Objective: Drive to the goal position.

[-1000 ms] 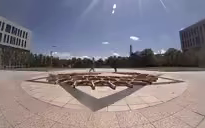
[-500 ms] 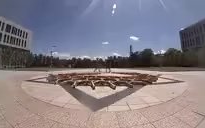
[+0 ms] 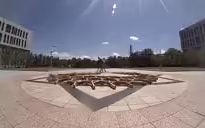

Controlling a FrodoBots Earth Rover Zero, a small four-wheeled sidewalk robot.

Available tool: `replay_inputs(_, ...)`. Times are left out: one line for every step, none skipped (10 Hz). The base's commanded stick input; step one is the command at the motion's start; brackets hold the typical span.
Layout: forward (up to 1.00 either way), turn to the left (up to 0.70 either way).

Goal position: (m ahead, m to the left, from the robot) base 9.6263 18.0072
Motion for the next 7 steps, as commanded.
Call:
replay_inputs(0.07, 0.00)
replay_inputs(0.07, 0.00)
replay_inputs(0.06, 0.00)
replay_inputs(0.07, 0.00)
replay_inputs(0.07, 0.00)
replay_inputs(0.07, 0.00)
replay_inputs(0.07, 0.00)
